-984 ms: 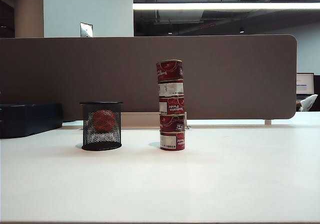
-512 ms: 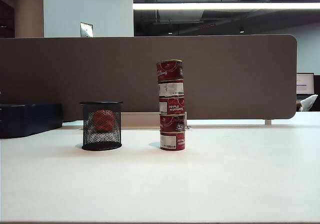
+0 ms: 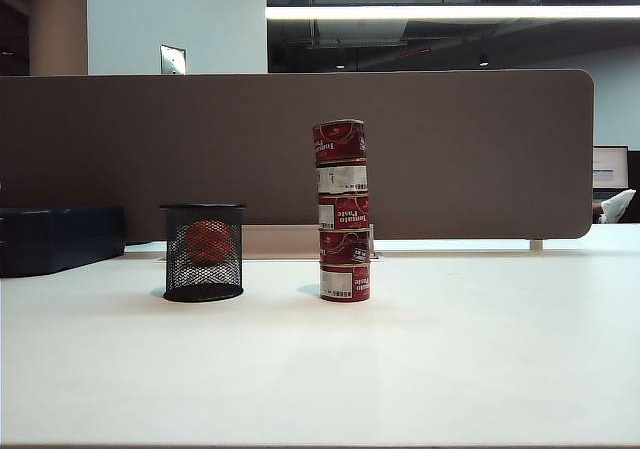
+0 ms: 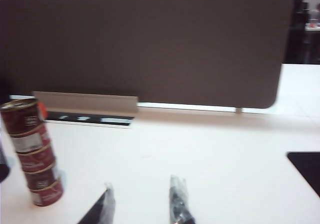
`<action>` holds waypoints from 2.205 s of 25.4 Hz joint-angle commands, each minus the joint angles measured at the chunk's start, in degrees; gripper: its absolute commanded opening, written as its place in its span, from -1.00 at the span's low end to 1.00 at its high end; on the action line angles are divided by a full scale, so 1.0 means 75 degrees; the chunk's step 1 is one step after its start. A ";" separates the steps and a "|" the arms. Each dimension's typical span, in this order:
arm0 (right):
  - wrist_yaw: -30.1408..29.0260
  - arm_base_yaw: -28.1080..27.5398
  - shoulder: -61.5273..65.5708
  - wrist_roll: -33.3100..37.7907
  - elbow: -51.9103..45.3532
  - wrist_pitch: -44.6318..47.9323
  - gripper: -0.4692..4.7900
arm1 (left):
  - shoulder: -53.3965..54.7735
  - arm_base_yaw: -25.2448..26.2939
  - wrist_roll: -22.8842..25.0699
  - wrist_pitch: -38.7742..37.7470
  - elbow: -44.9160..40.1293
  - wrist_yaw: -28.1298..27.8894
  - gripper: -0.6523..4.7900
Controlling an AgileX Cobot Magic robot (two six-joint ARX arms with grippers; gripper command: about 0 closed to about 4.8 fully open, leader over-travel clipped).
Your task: Take a can of tomato sauce from the stacked ones and place it on the table.
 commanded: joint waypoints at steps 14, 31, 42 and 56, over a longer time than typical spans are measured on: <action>-0.1614 0.0012 0.1207 0.0746 0.2142 -0.1985 -0.61 | 0.0003 0.0006 -0.0437 0.0256 0.0082 0.0388 -0.78; -0.3144 0.0114 0.4526 0.1087 0.4342 -0.2355 0.32 | 0.0003 0.0006 -0.0487 0.0248 0.0079 0.1259 -0.78; -0.2903 0.1877 0.7152 0.1084 0.5756 -0.2302 0.83 | 0.0003 0.0006 -0.0484 0.0137 0.0079 0.1256 -0.78; -0.2760 0.2305 0.9766 0.1084 0.6916 -0.1157 1.00 | 0.0003 0.0006 -0.0487 0.0119 0.0079 0.1285 -0.78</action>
